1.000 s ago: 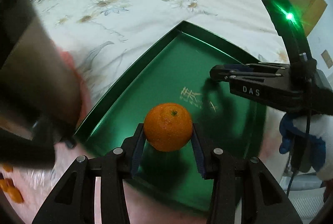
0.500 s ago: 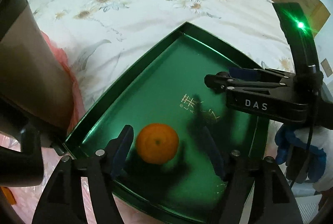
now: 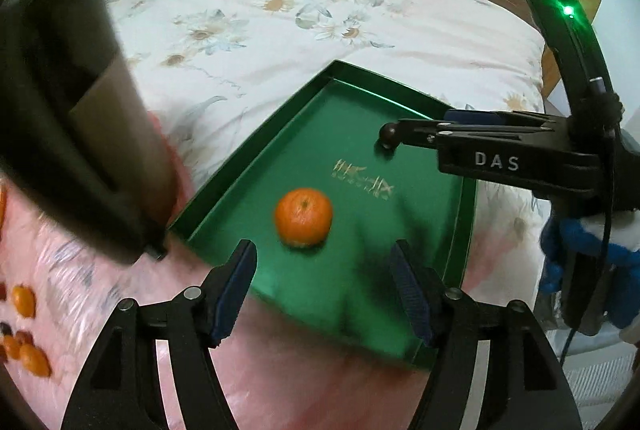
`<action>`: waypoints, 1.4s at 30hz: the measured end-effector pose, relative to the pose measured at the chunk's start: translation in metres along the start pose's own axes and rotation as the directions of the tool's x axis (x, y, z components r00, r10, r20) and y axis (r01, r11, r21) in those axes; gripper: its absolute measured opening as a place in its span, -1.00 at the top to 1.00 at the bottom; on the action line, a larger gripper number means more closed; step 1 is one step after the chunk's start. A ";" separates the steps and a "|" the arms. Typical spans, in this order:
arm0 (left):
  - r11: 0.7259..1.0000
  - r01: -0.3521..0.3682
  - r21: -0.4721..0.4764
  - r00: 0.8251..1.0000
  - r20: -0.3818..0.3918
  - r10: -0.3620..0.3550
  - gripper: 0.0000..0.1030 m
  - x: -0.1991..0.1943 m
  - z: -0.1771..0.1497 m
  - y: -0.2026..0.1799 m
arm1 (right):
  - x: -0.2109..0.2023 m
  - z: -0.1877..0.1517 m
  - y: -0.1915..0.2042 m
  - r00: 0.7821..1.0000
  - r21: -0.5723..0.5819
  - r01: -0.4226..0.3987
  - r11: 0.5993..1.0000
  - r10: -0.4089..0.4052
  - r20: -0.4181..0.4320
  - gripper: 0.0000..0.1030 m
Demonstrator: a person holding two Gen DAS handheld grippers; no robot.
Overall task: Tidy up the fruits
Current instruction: 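Grasp a red apple with the left gripper while the right gripper grasps an orange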
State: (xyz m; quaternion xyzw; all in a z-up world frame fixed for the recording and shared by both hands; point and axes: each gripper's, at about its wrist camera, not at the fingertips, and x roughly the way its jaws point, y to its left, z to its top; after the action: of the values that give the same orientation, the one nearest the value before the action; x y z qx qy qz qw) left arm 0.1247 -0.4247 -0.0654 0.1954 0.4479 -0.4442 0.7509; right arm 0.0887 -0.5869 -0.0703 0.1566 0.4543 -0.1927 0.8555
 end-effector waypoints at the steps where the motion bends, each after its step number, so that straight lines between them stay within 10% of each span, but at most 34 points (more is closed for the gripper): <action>1: 1.000 -0.007 -0.005 1.000 0.000 0.007 -0.23 -0.004 -0.004 0.002 | -0.004 -0.003 0.003 1.000 0.004 -0.006 1.000 0.006 0.000 -0.82; 23: 0.940 -0.210 -0.267 0.978 -0.056 0.203 -0.22 -0.104 -0.125 0.135 | -0.043 -0.074 0.198 0.965 -0.253 -0.262 0.931 0.244 -0.099 -0.82; 32: 0.846 -0.328 -0.419 0.943 -0.092 0.320 -0.21 -0.149 -0.189 0.215 | -0.031 -0.083 0.297 0.928 -0.357 -0.372 0.857 0.339 -0.152 -0.82; 42: 0.678 -0.426 -0.599 0.888 -0.135 0.439 -0.21 -0.192 -0.249 0.336 | 0.001 -0.080 0.395 0.888 -0.426 -0.460 0.779 0.416 -0.197 -0.82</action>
State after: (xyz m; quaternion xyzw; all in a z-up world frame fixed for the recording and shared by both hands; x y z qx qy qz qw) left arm 0.2441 0.0199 -0.0687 0.0367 0.5006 -0.0863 0.8606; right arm 0.2180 -0.2048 -0.0774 0.0587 0.4766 0.1326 0.8671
